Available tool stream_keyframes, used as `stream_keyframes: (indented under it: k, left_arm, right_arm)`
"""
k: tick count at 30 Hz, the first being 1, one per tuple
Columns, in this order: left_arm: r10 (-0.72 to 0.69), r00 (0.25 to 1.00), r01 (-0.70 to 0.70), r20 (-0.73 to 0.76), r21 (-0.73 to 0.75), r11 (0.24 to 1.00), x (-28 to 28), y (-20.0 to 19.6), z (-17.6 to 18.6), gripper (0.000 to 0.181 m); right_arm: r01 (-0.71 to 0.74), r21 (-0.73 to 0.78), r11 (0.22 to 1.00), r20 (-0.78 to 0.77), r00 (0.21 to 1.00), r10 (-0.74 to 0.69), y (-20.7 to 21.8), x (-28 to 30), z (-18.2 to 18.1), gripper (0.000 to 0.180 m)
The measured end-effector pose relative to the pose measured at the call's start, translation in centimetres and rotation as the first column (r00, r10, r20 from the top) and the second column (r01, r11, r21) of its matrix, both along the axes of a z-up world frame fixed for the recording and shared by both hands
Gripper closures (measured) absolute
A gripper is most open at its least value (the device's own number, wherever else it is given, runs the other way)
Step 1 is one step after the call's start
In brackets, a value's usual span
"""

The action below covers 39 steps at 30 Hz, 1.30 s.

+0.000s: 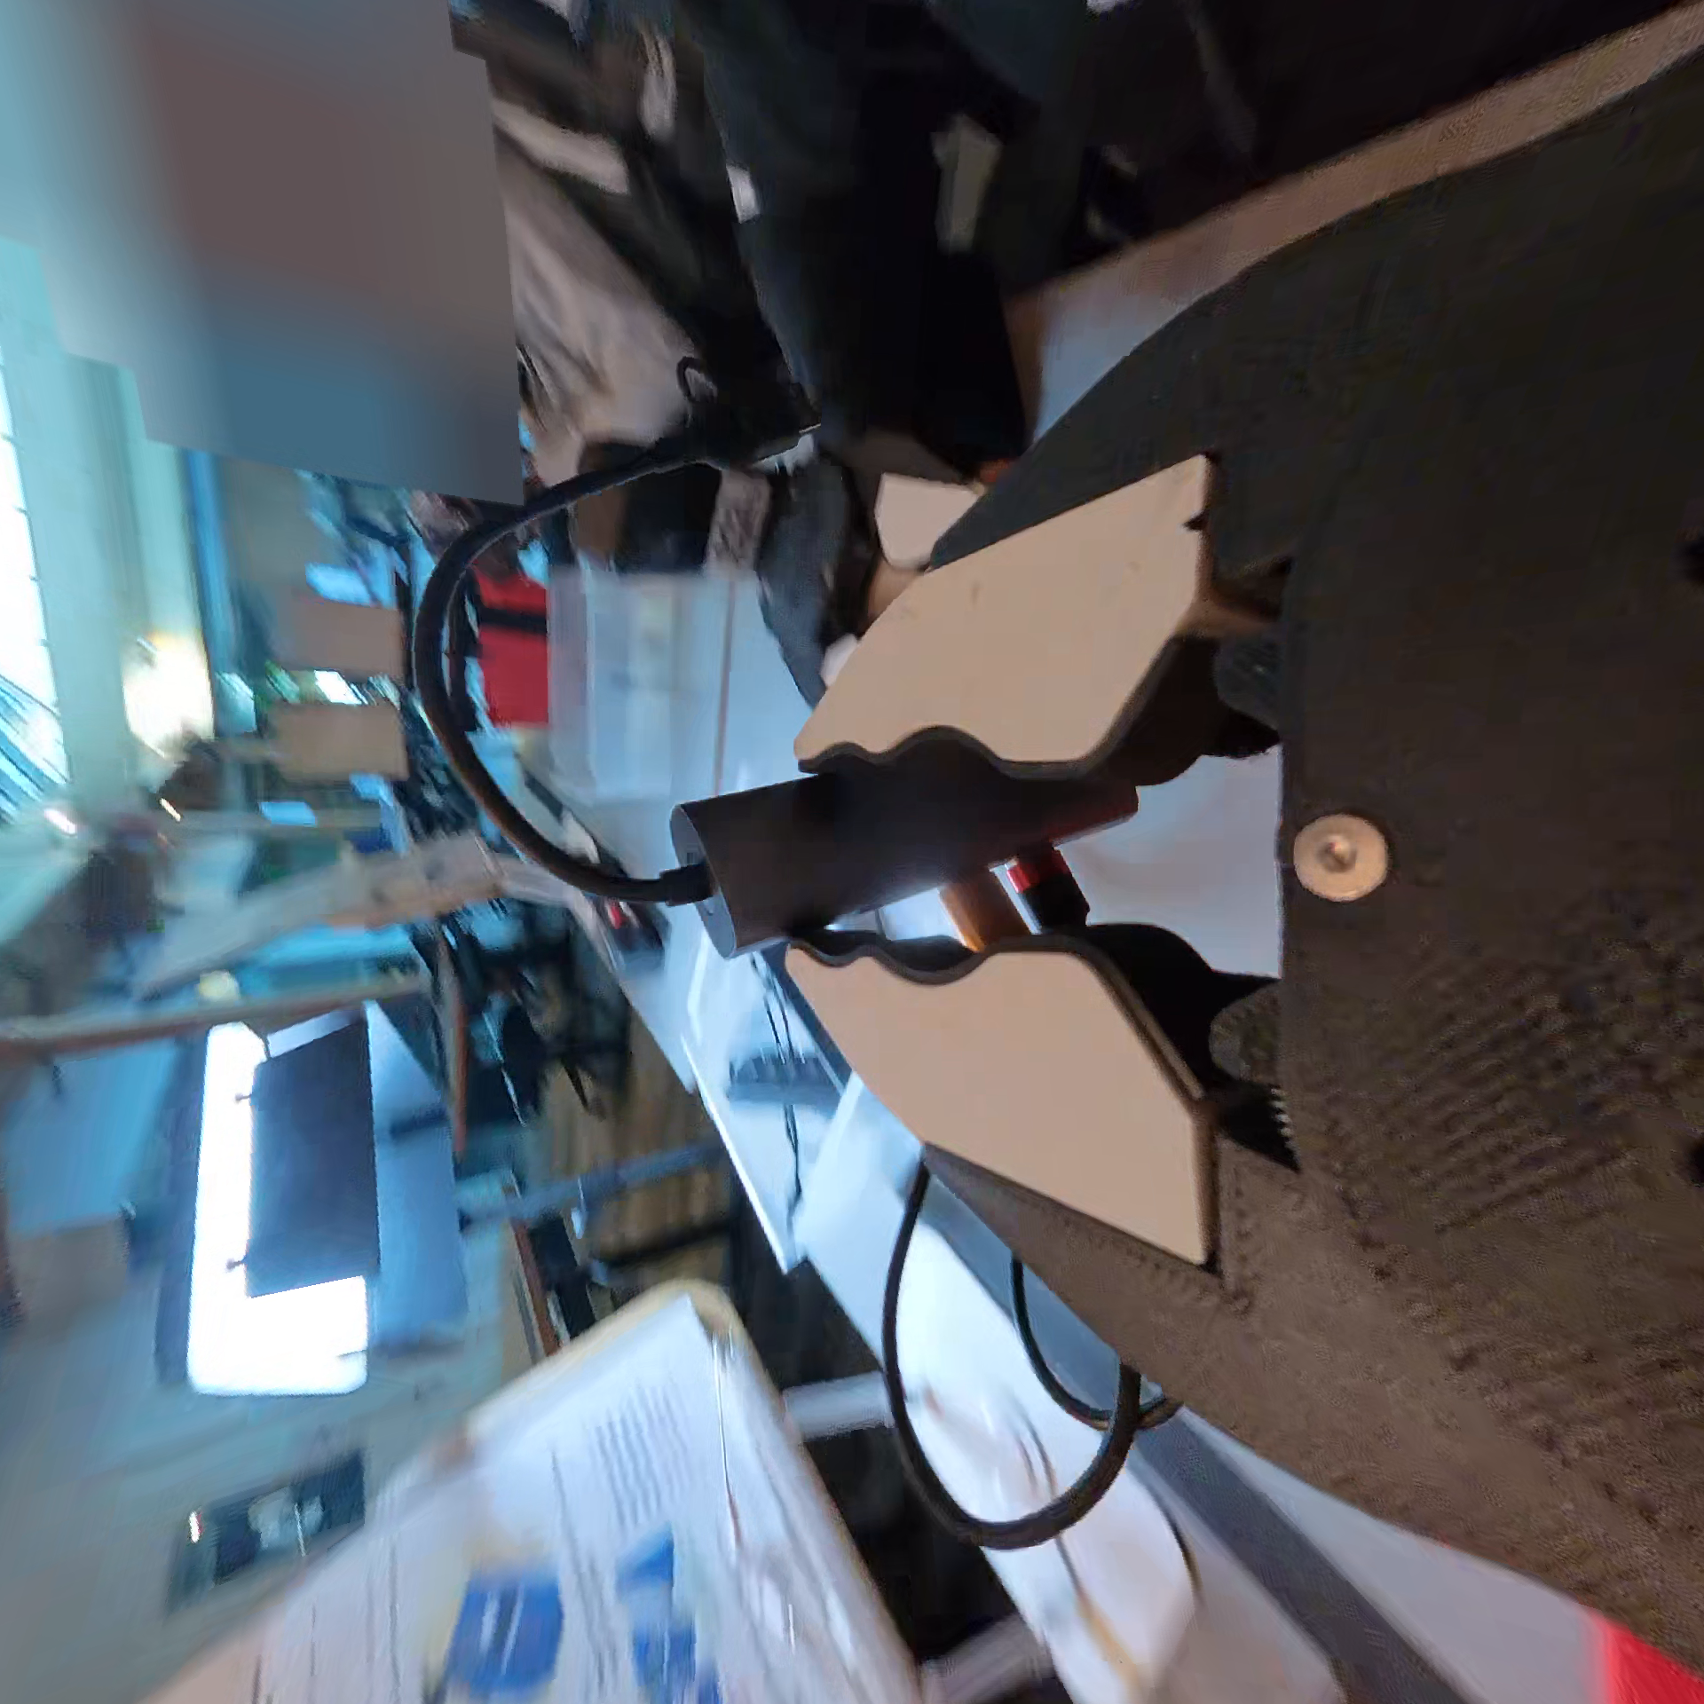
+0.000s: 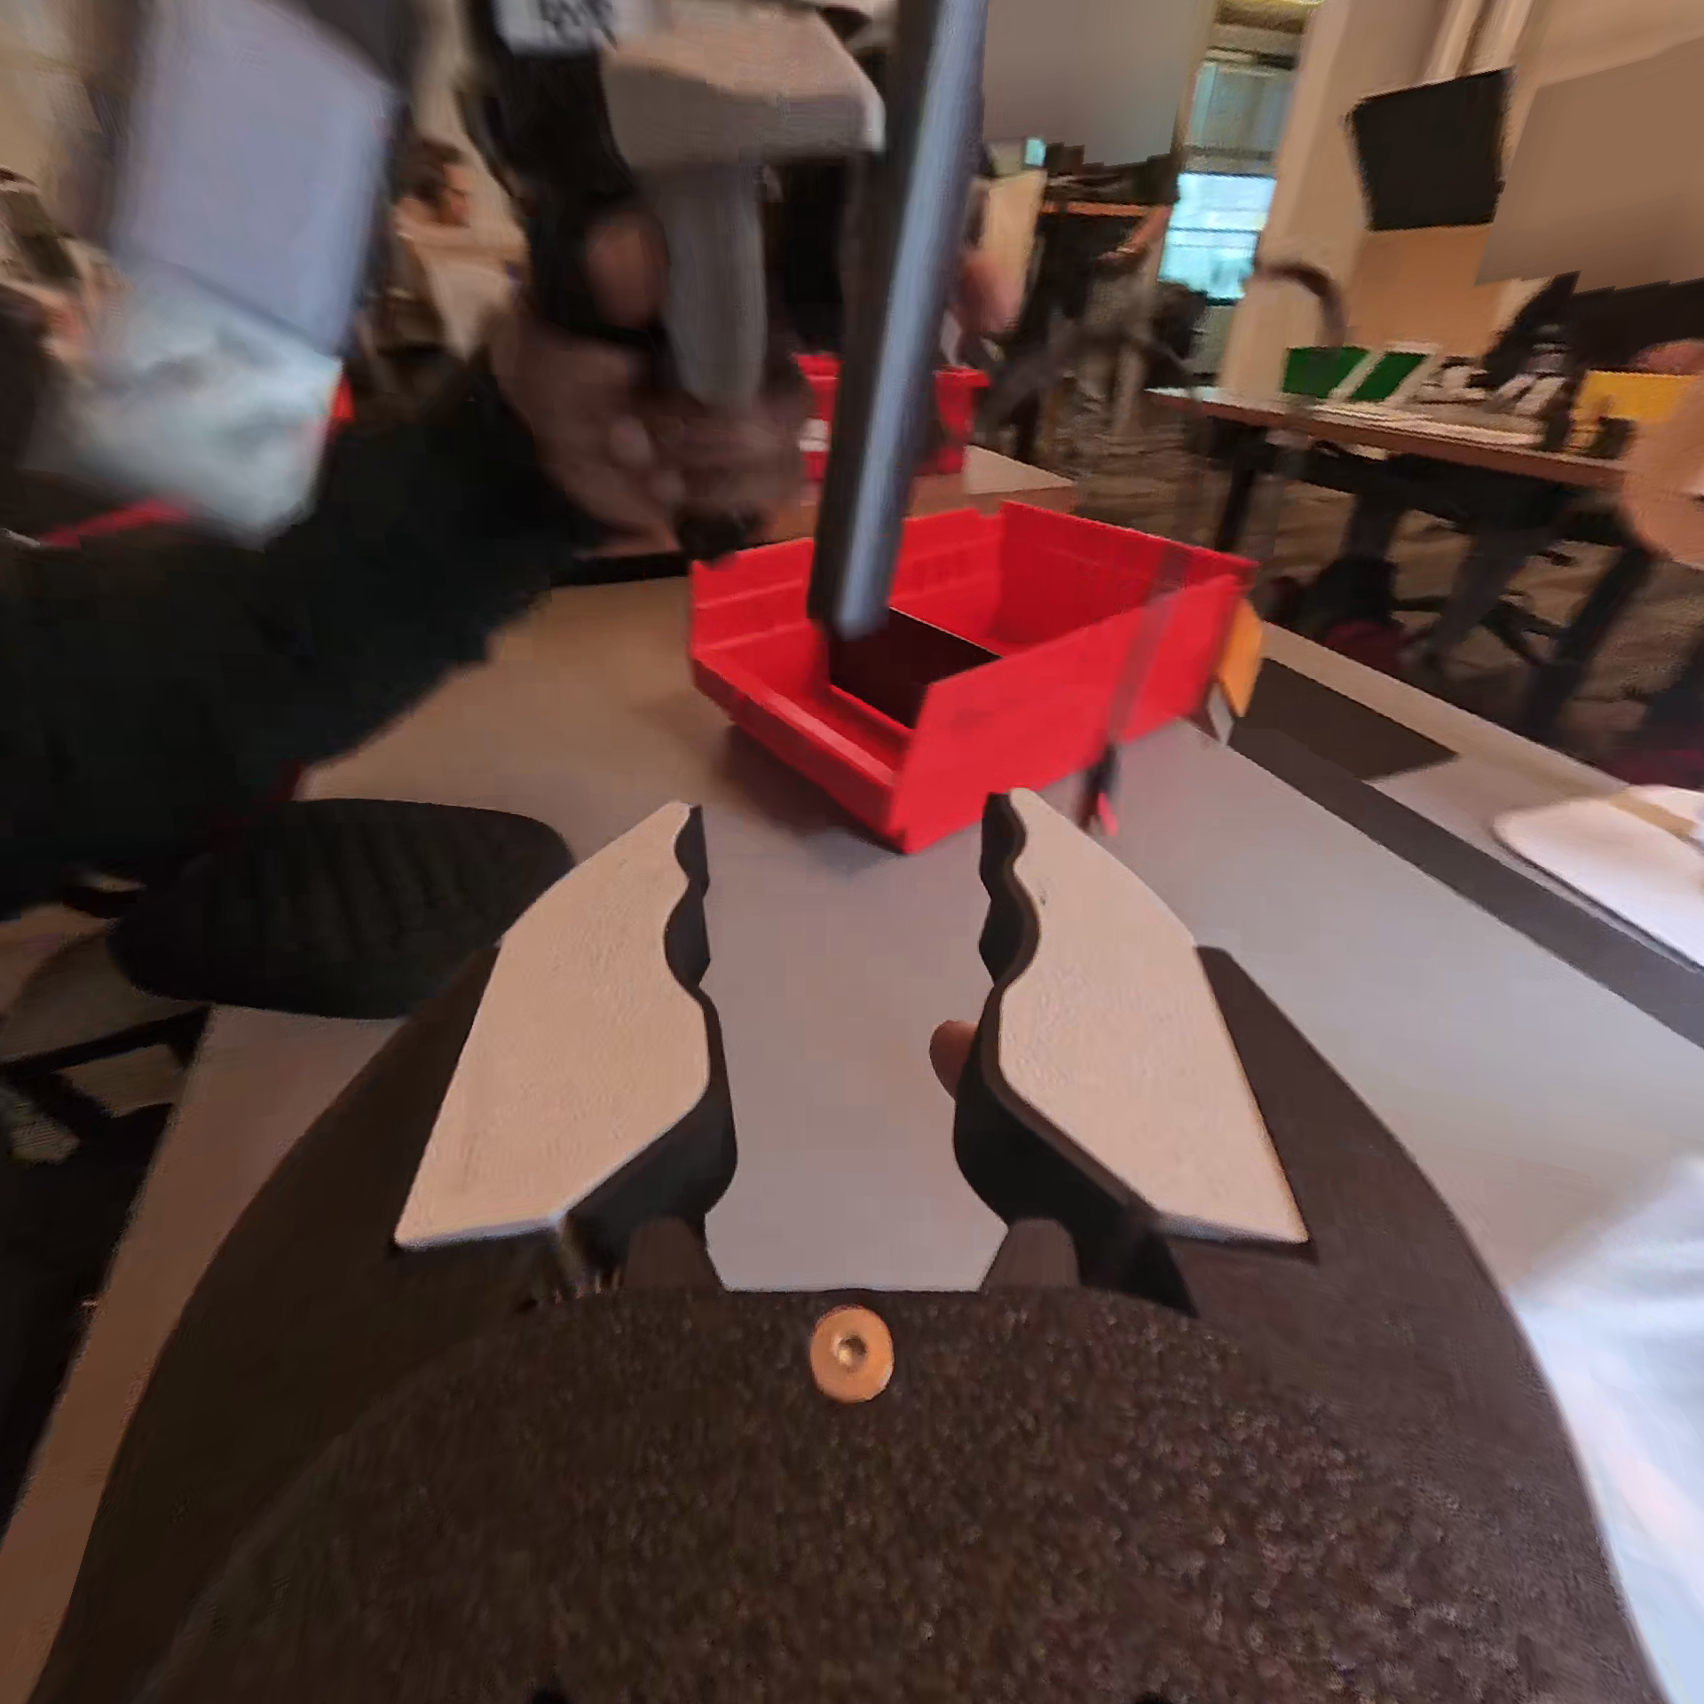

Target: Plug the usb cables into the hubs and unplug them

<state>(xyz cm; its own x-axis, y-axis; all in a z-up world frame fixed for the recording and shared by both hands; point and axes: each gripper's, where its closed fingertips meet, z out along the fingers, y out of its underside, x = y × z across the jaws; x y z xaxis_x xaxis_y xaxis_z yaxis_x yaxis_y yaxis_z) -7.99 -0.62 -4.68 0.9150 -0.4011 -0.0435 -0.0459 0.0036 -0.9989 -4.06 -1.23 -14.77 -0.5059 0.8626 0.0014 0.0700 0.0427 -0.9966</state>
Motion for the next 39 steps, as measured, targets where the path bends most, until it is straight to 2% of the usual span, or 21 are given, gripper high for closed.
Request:
stream_keyframes:
  k: [2,4,5,7,8,10,11,13,15,17,19,21,22,25,27,29,31,34,36,37,39]
  left_arm:
    - [-0.084,0.992,0.082,0.095,0.028,0.996,2.8,0.8,-1.8,0.149]
    - [-0.096,0.980,0.094,0.173,0.023,0.995,4.2,1.9,-3.7,0.149]
    - [-0.071,0.981,0.068,0.182,0.024,0.997,4.4,2.5,-4.4,0.149]
    - [0.004,0.991,-0.008,0.137,0.033,0.999,3.9,3.1,-5.3,0.149]
    - [0.044,0.992,-0.046,0.119,0.019,0.999,3.4,3.3,-5.7,0.149]
    - [0.162,0.980,-0.160,0.113,-0.029,0.987,1.8,3.8,-6.7,0.145]
    - [0.197,0.973,-0.190,0.124,-0.063,0.980,1.3,3.9,-7.4,0.153]
    - [0.149,0.962,-0.126,0.230,-0.112,0.986,1.8,3.8,-8.4,0.152]
    - [0.098,0.937,-0.052,0.336,-0.145,0.988,3.0,3.9,-9.2,0.147]
    - [0.100,0.932,-0.047,0.347,-0.157,0.986,3.8,4.4,-9.9,0.142]
    - [0.164,0.929,-0.120,0.332,-0.148,0.982,3.7,5.0,-9.9,0.139]
    - [0.281,0.898,-0.238,0.338,-0.164,0.957,2.3,5.3,-10.2,0.139]
    - [0.298,0.878,-0.250,0.376,-0.171,0.953,1.8,5.3,-10.3,0.142]
    - [0.247,0.796,-0.146,0.552,-0.222,0.964,1.4,5.0,-10.7,0.149]
    - [0.212,0.727,-0.073,0.653,-0.233,0.970,1.1,4.8,-10.9,0.152]
    - [0.177,0.710,-0.021,0.681,-0.231,0.973,0.9,4.7,-11.3,0.156]
    - [0.110,0.757,0.011,0.644,-0.182,0.983,0.8,4.4,-11.1,0.158]
    - [0.013,0.902,0.053,0.432,-0.141,0.989,0.9,3.4,-10.6,0.159]
    - [-0.035,0.971,0.071,0.236,-0.148,0.986,1.2,2.4,-10.6,0.162]
    - [-0.076,0.985,0.100,0.152,-0.154,0.983,1.6,1.8,-10.6,0.163]
    - [-0.118,0.992,0.123,0.036,-0.187,0.975,2.2,1.1,-11.0,0.164]
  right_arm:
    - [-0.040,-0.056,0.998,-0.017,0.999,0.039,-1.6,-0.6,0.0,0.120]
    - [0.011,-0.011,1.000,-0.050,0.999,-0.011,-1.6,-1.3,-0.2,0.128]
    - [0.073,0.061,0.996,-0.055,0.996,-0.069,-1.1,-1.7,-0.7,0.145]
    - [0.229,0.189,0.955,-0.068,0.973,-0.220,1.2,-2.6,-1.9,0.154]
    - [0.292,0.208,0.934,-0.075,0.956,-0.282,2.7,-2.8,-2.2,0.159]
    - [0.374,0.242,0.895,-0.087,0.927,-0.364,5.2,-3.1,-2.4,0.163]
    - [0.422,0.279,0.863,-0.103,0.906,-0.410,6.3,-3.2,-2.5,0.163]
    - [0.495,0.309,0.812,-0.129,0.868,-0.480,8.0,-3.2,-2.4,0.163]
    - [0.575,0.378,0.725,-0.191,0.815,-0.547,9.5,-3.1,-2.1,0.163]
    - [0.634,0.473,0.612,-0.276,0.766,-0.580,10.1,-3.0,-2.0,0.164]
    - [0.645,0.564,0.516,-0.350,0.753,-0.558,9.5,-2.9,-2.3,0.164]
    - [0.665,0.647,0.374,-0.475,0.734,-0.485,8.3,-2.8,-2.0,0.164]
    - [0.671,0.670,0.318,-0.512,0.728,-0.456,7.9,-2.7,-1.9,0.164]
    - [0.670,0.714,0.206,-0.579,0.729,-0.364,7.2,-2.6,-1.5,0.163]
    - [0.671,0.722,0.168,-0.609,0.732,-0.305,6.3,-2.5,-1.5,0.163]
    - [0.645,0.739,0.192,-0.589,0.758,-0.278,5.7,-2.6,-2.1,0.160]
    - [0.586,0.765,0.265,-0.530,0.808,-0.257,5.0,-2.7,-2.7,0.146]
    - [0.366,0.767,0.527,-0.341,0.928,-0.148,2.8,-1.7,-3.5,0.129]
    - [0.170,0.727,0.666,-0.195,0.980,-0.038,1.6,-0.3,-3.5,0.133]
    - [0.100,0.687,0.720,-0.139,0.990,-0.005,1.5,0.4,-3.1,0.134]
    - [0.002,0.639,0.770,-0.050,0.998,0.039,1.9,1.5,-2.1,0.137]
